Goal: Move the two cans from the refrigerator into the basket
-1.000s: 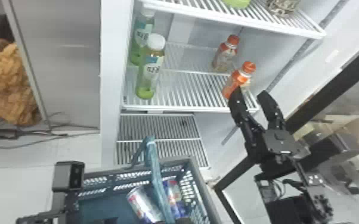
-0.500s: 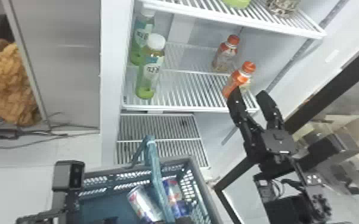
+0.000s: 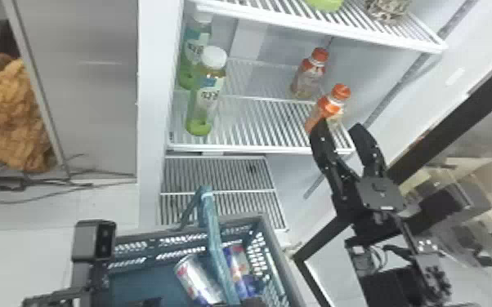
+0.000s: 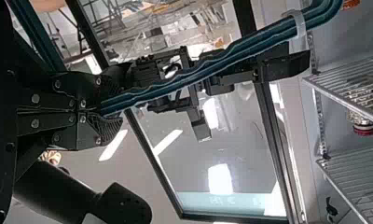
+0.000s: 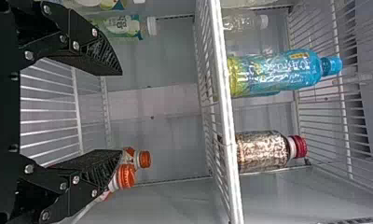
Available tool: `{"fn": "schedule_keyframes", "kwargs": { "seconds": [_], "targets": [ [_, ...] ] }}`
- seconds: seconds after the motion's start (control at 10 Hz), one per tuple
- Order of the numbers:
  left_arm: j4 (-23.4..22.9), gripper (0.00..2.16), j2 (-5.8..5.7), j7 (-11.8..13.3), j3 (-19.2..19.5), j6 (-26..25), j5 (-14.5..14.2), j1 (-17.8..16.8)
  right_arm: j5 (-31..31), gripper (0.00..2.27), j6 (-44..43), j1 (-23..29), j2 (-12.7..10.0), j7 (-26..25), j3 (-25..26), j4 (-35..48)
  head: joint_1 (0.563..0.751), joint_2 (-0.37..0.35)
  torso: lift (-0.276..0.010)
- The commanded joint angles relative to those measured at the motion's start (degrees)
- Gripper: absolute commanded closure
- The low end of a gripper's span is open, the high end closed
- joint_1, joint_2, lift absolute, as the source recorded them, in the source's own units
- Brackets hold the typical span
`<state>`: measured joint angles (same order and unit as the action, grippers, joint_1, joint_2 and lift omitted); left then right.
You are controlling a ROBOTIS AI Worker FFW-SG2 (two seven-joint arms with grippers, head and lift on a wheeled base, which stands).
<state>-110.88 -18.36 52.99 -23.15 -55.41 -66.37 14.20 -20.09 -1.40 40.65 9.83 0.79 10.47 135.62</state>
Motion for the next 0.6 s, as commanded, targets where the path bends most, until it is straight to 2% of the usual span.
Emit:
{"fn": "schedule_keyframes", "kwargs": {
  "seconds": [0.0, 0.5],
  "targets": [
    [0.00, 1.16, -0.01, 0.00, -0.04, -0.14, -0.01, 0.00, -0.02, 0.46, -0.15, -0.02, 0.02, 0.00, -0.07, -0.13, 0.695, -0.350, -0.276],
    [0.00, 1.16, -0.01, 0.00, -0.16, -0.28, 0.10, 0.00, -0.02, 0.46, -0.29, -0.16, 0.02, 0.00, -0.07, -0.13, 0.695, -0.350, -0.276]
  ]
}}
